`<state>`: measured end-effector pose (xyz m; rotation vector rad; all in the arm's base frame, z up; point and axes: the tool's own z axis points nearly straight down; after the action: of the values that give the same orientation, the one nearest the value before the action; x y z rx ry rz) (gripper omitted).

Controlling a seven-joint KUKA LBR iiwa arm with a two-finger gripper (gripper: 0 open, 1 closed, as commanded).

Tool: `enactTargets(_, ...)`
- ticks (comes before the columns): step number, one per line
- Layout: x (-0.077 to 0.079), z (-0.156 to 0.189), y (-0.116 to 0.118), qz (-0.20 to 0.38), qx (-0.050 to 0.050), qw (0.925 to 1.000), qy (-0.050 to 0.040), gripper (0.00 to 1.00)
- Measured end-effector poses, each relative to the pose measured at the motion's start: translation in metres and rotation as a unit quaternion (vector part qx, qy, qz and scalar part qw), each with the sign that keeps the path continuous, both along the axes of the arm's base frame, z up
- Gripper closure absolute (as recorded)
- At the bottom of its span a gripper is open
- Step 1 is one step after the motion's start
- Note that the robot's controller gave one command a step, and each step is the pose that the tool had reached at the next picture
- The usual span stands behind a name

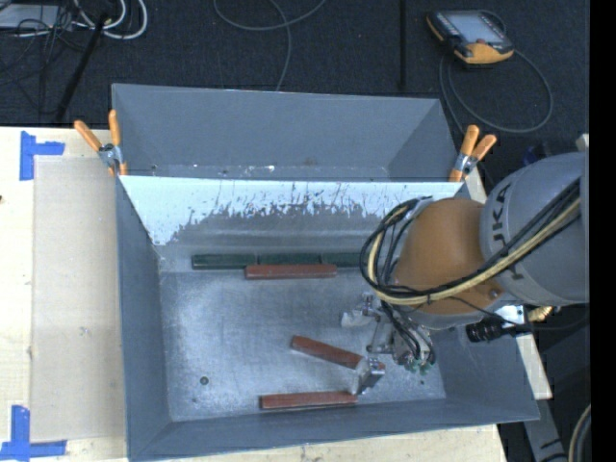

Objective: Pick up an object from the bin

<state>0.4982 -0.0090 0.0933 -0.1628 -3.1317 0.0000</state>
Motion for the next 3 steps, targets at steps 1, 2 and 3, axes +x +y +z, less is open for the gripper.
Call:
enactTargets(1,0.002,0.001,-0.002,-0.042,0.000,0.9991,-0.0022,0.00)
enactTargets(2,0.000,-0.018,-0.005,-0.060,0.001,0.9982,-0.0097,0.00)
enactTargets(3,-0.011,-0.017,0.004,-0.142,0.000,0.9899,-0.0069,1.00)
